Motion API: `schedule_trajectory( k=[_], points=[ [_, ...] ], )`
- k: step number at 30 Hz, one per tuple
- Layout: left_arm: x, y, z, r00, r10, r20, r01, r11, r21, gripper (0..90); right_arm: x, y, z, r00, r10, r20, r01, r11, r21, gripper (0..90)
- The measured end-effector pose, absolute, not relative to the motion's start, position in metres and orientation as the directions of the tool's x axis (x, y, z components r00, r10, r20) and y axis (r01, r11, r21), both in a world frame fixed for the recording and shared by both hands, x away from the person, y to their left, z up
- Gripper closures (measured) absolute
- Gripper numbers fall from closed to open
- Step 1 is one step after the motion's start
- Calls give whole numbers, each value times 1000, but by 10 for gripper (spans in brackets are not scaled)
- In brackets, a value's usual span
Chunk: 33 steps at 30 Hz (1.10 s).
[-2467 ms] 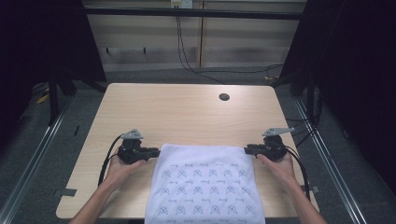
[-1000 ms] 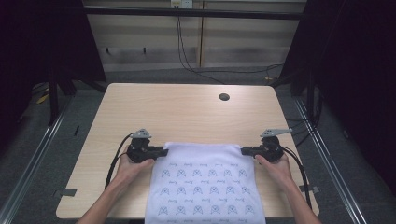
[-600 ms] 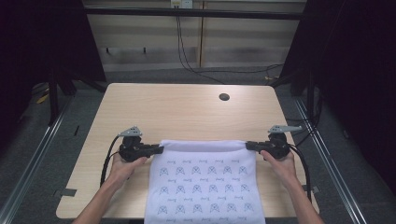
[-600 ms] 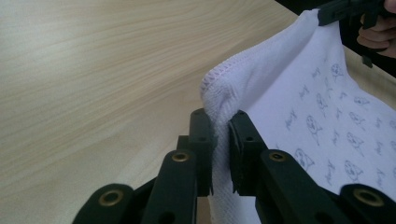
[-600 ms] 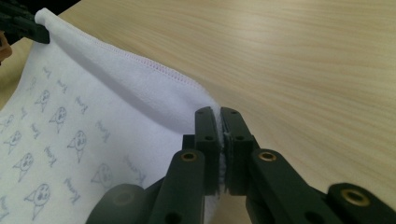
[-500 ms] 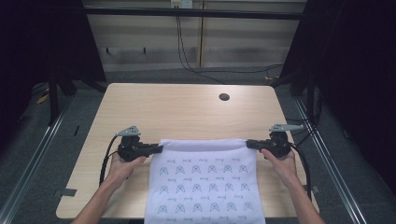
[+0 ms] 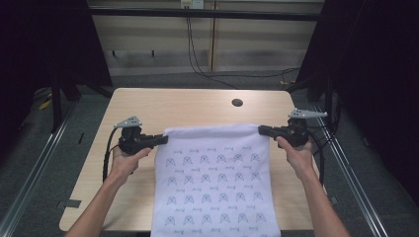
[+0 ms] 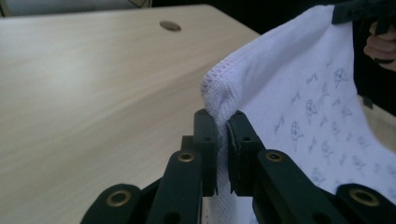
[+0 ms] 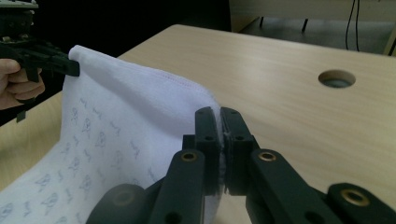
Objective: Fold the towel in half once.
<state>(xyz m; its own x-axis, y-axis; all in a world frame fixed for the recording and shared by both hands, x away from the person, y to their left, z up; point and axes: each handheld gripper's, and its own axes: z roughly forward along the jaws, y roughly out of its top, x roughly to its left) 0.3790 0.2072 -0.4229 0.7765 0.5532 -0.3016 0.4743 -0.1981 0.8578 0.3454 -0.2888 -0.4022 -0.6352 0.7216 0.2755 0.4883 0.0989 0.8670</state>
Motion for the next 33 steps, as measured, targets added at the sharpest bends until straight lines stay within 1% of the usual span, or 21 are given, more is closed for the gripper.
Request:
schedule_trajectory(
  k=[4, 6, 11, 14, 15, 17, 24, 26, 27, 29, 30, 31, 33],
  points=[
    [381, 214, -398, 791, 553, -262, 423, -186, 887, 840, 353, -286, -377, -652, 716, 248, 445, 97, 890, 863],
    [382, 215, -390, 788, 571, -232, 402, -191, 896, 844, 357, -282, -361, -664, 713, 223, 420, 108, 901, 863],
    [391, 218, -379, 775, 587, -237, 399, -164, 902, 844, 369, -275, -344, -668, 717, 201, 407, 126, 905, 863],
    [403, 219, -371, 764, 600, -239, 403, -153, 902, 845, 380, -274, -337, -661, 723, 200, 410, 125, 904, 863],
    [408, 219, -368, 761, 609, -224, 400, -167, 901, 845, 385, -272, -332, -657, 729, 194, 411, 130, 903, 863],
    [415, 220, -360, 753, 618, -227, 397, -151, 905, 845, 392, -268, -322, -657, 730, 186, 401, 130, 907, 863],
    [435, 219, -315, 742, 634, -217, 346, -85, 934, 845, 414, -264, -290, -631, 758, 165, 376, 113, 920, 863],
    [436, 219, -310, 742, 635, -214, 340, -80, 937, 845, 418, -264, -283, -622, 765, 164, 364, 97, 926, 864],
    [438, 218, -299, 742, 639, -201, 326, -83, 942, 846, 420, -265, -279, -619, 767, 171, 358, 82, 930, 864],
    [437, 215, -289, 748, 641, -174, 313, -108, 944, 847, 420, -266, -272, -608, 778, 159, 338, 73, 939, 864],
    [434, 214, -286, 756, 630, -175, 308, -106, 946, 848, 419, -267, -268, -609, 776, 164, 327, 57, 943, 864],
    [430, 213, -286, 770, 613, -179, 302, -103, 948, 849, 417, -268, -266, -614, 770, 171, 318, 44, 947, 865],
    [421, 212, -295, 782, 597, -181, 303, -110, 947, 850, 410, -269, -268, -621, 766, 165, 320, 56, 946, 865]
  ],
)
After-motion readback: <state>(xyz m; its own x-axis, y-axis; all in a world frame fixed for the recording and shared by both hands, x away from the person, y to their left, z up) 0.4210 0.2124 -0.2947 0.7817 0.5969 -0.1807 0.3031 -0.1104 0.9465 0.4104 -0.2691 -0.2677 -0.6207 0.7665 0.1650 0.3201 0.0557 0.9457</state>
